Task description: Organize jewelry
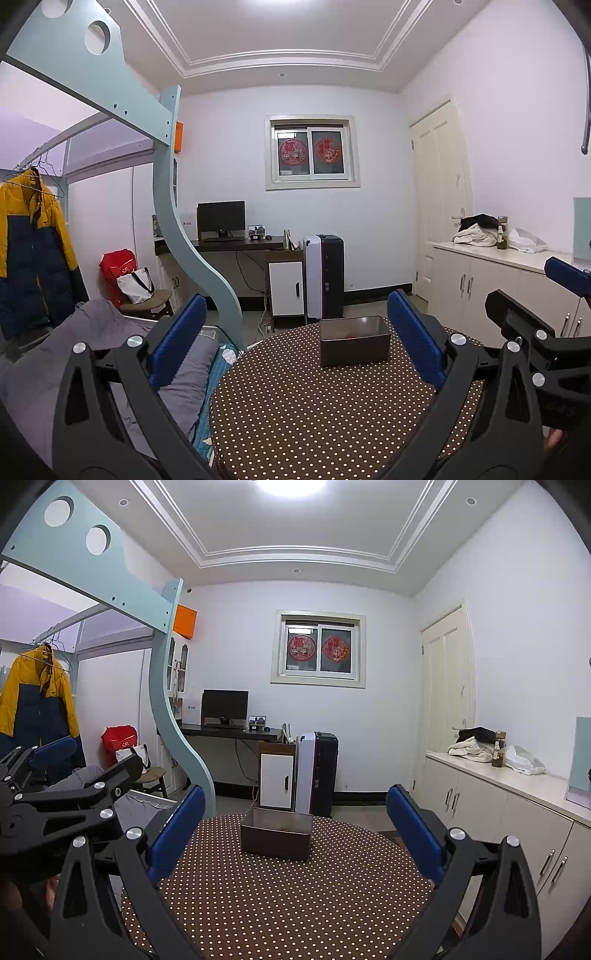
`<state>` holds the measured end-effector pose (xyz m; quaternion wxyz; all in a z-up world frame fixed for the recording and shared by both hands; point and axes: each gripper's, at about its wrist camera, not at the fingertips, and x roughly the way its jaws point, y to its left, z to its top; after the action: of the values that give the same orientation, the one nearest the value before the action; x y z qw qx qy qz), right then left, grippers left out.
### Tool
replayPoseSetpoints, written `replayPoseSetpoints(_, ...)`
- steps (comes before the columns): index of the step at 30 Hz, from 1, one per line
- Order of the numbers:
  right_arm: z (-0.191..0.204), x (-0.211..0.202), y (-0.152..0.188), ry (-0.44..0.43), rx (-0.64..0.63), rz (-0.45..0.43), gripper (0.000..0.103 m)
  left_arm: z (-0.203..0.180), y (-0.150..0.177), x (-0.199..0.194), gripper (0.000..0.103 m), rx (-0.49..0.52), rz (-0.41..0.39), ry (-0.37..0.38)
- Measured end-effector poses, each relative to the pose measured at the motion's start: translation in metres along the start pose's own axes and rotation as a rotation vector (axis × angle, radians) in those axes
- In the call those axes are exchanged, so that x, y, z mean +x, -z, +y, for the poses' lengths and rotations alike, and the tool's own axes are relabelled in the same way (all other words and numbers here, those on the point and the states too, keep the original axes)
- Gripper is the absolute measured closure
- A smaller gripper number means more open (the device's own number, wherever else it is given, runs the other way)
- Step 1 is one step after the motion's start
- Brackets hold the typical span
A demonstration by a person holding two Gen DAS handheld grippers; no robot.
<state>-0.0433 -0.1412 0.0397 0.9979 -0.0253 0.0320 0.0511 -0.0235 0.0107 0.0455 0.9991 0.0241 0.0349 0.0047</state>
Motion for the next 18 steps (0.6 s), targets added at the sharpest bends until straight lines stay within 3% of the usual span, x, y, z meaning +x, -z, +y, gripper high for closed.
replayPoseSetpoints(18,0.0017,0.0014,-0.0007,-0.001,0.002,0.001,0.008,0.0009,0.0002,-0.0007,0.007,0.003,0.000,-0.001)
